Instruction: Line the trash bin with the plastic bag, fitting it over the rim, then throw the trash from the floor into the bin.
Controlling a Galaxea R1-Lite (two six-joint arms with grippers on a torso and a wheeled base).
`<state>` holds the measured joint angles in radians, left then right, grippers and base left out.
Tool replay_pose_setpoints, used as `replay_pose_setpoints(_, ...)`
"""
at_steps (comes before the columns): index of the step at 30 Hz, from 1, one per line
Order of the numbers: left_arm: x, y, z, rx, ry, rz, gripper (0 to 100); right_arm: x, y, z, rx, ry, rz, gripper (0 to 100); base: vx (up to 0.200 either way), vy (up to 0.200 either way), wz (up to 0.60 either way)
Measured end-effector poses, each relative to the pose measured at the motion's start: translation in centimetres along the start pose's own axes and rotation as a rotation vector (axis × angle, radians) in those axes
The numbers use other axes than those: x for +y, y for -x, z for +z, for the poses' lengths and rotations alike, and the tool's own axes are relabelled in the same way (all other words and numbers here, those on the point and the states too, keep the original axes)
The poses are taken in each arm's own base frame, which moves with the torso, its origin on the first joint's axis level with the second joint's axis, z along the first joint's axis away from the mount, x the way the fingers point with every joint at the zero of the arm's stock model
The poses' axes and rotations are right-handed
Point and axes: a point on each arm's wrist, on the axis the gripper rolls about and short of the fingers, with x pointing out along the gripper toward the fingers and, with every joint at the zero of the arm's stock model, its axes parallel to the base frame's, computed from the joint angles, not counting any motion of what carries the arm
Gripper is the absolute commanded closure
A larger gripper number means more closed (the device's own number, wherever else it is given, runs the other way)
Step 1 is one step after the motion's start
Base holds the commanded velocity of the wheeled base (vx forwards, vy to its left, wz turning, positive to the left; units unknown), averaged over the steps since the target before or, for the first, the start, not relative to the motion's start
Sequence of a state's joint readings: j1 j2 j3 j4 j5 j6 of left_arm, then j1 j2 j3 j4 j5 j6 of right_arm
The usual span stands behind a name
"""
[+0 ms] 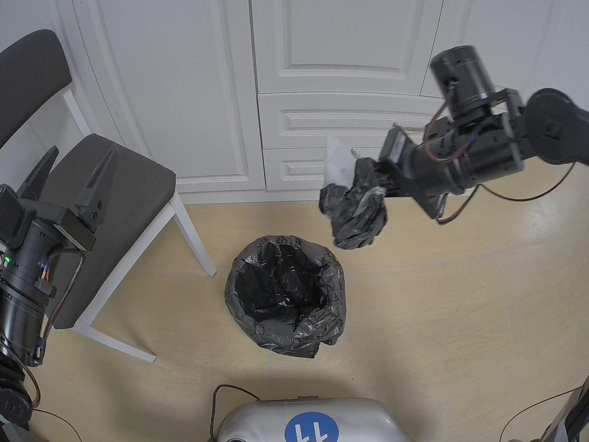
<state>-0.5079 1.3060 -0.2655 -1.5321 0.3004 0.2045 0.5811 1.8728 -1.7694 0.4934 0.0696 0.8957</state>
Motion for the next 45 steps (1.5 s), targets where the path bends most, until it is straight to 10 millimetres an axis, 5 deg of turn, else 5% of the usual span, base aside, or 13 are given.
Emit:
replay_pose_setpoints(10,0.9,0.1,1.4,-0.06,-0.061,0.038,0,0.1,-12.0,-3.3,0.133,-0.221,-0.09,100,0.0,0.0,0.0)
replay_pose_setpoints(19,1.3,0.2,2.3,-0.099,-0.113,0.057,0,-1.7,-18.6,-5.6,0.147,-0.282,-0.096,100,0.0,0.0,0.0)
replay_pose_setpoints(28,1.2,0.1,2.3,-0.099,-0.116,0.057,0,-4.8,-23.5,-7.3,0.154,-0.296,-0.132,100,0.0,0.0,0.0)
replay_pose_setpoints(45,1.0,0.1,1.7,-0.079,-0.124,0.027,0,-9.5,-28.0,-7.1,0.078,-0.291,-0.167,100,0.0,0.0,0.0)
